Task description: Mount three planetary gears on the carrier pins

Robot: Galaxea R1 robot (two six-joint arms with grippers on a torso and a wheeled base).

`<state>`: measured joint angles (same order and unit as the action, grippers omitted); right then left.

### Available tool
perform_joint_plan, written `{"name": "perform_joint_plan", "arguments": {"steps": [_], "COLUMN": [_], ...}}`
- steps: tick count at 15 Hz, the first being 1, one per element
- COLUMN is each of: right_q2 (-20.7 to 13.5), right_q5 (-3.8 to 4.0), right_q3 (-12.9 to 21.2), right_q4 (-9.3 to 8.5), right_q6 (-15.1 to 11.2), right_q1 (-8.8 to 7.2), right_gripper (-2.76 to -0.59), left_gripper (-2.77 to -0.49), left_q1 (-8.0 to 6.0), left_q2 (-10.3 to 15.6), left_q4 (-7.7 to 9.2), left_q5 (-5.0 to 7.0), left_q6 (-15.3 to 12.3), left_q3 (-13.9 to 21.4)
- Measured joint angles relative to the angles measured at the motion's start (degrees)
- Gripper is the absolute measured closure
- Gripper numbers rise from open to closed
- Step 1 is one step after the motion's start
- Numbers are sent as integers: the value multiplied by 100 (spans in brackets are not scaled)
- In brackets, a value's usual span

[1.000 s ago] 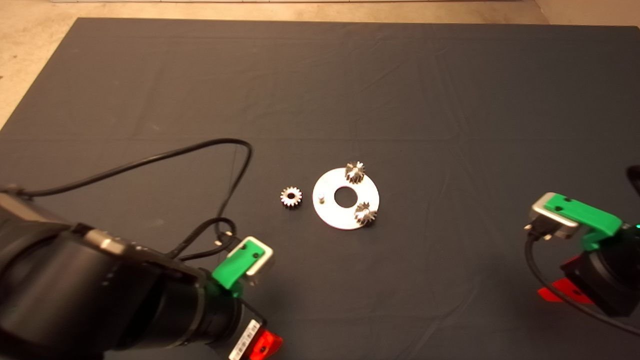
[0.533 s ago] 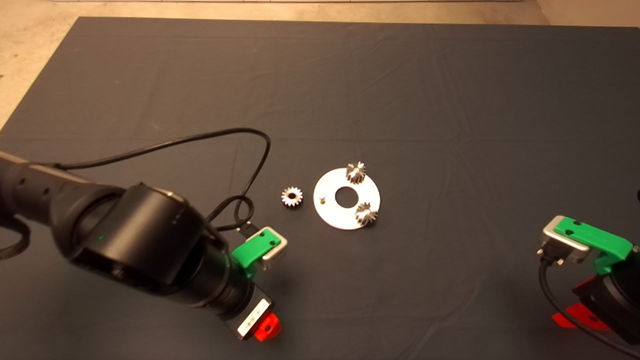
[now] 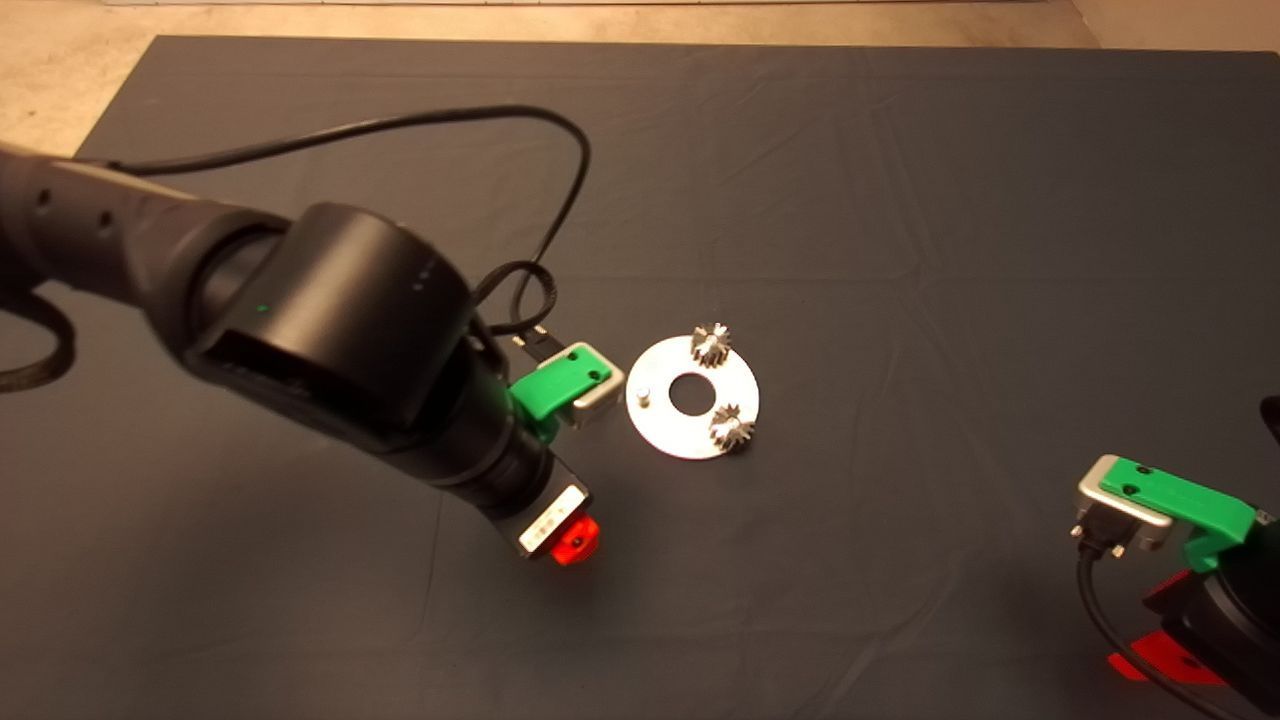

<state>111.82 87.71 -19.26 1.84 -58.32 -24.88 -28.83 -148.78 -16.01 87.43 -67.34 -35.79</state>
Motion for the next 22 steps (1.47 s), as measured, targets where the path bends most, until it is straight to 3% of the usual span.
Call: {"name": "perform_joint_plan", "arguments": {"steps": [4, 7, 11, 14, 18, 22], "right_q2": [133, 154, 143, 96, 28, -125], "right_q5": [-6, -1, -4, 7, -1, -1], "right_q3": [2, 2, 5, 5, 5, 9], "right_q4": [-2, -5, -6, -6, -9, -11], "right_q6": [20, 22, 22, 41, 132, 244], "right_q1": [16, 18, 29, 57, 61, 61], "right_gripper": [-147, -147, -147, -147, -147, -147], "left_gripper": [-277, -277, -277, -277, -277, -277], "left_q1": [-88, -84, 108, 139, 282, 314], "left_q2": [-184, -342, -858, -1050, -1113, -1123], "left_q4": [-9, -68, -133, -162, -199, -248], "left_q5": [5, 5, 2, -2, 2, -2], "left_q6": [226, 633, 1195, 1499, 1717, 1841], "left_q3": [-248, -658, -1505, -1941, -2165, -2233]}}
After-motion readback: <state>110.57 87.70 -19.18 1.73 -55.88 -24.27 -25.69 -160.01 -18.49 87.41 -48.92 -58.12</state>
